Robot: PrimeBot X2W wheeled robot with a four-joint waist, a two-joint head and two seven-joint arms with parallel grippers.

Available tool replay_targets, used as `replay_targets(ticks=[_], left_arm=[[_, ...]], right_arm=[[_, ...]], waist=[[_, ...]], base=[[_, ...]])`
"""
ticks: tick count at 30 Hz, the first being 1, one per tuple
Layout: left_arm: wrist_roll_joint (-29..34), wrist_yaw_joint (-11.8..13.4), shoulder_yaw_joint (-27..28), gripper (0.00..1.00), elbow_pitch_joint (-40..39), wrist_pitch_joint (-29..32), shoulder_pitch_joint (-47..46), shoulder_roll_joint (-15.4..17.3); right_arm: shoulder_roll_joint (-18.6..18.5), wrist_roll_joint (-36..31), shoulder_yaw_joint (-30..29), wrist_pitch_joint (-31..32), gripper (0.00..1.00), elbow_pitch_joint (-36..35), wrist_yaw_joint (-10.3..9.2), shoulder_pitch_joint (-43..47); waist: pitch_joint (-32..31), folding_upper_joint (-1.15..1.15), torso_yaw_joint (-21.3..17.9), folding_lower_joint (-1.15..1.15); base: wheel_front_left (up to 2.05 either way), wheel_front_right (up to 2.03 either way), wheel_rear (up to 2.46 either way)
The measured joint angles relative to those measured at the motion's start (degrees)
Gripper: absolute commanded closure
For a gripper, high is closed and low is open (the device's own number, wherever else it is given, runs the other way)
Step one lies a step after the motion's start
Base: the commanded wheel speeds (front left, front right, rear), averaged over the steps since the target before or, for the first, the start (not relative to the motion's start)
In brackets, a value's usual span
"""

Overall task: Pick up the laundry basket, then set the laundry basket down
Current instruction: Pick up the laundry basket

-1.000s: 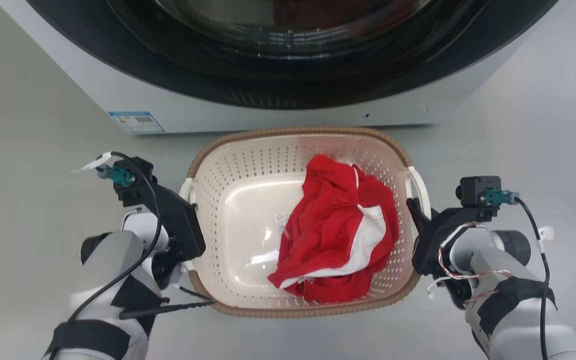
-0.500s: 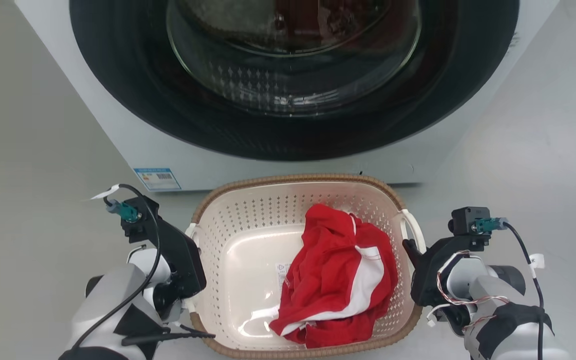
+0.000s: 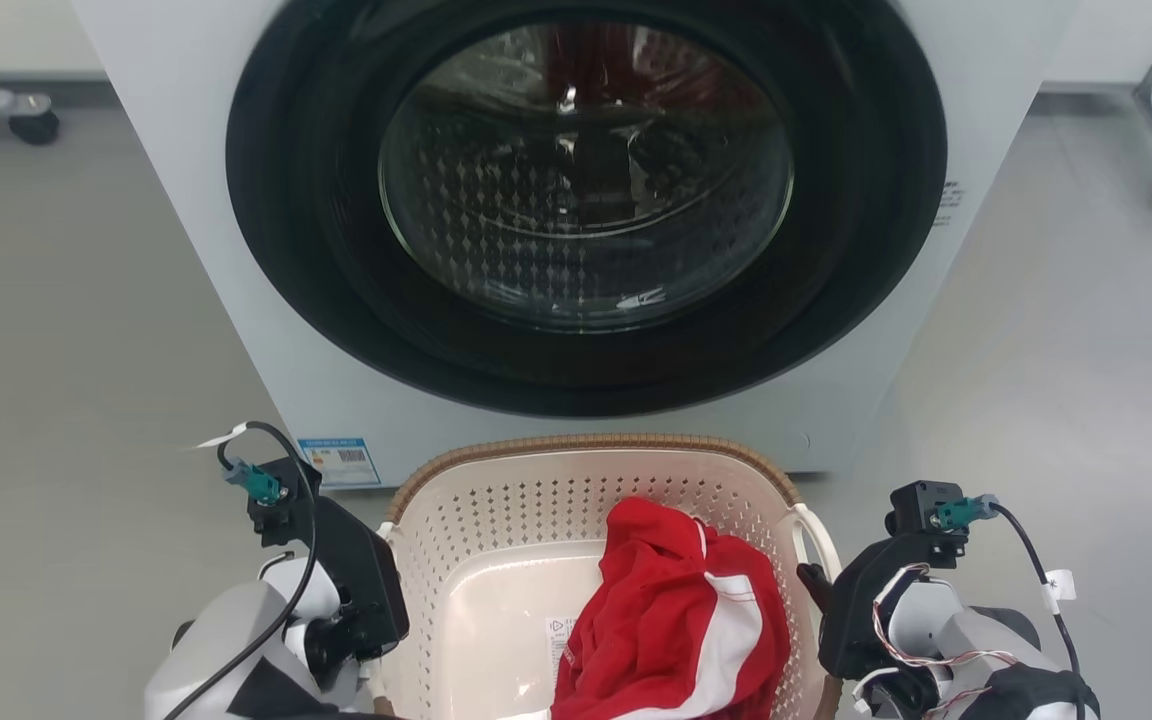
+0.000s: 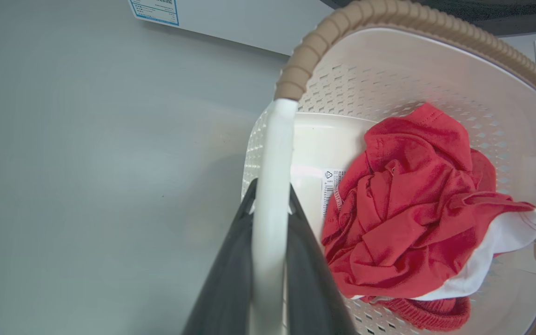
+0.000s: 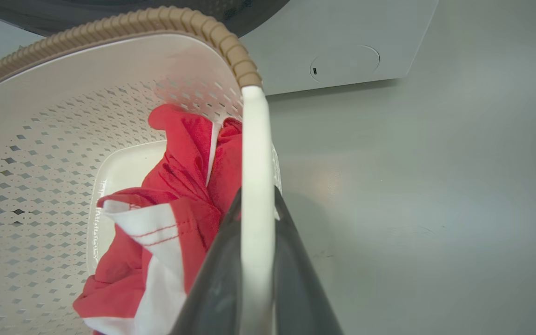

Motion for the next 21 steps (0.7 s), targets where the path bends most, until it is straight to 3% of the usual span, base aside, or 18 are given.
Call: replay_targets(ticks=[21], left_arm=[[-1.0,1.0,-0.2,1.00,0.2,3.4,2.5,0.3]], right_arm=[[-0.5,5.8,1.3,6.8,1.00,-1.6,0.00,2.6]], waist=[[-8.0,0.00,-0.7,0.00]], base=[[0.00,0.00,0.00]])
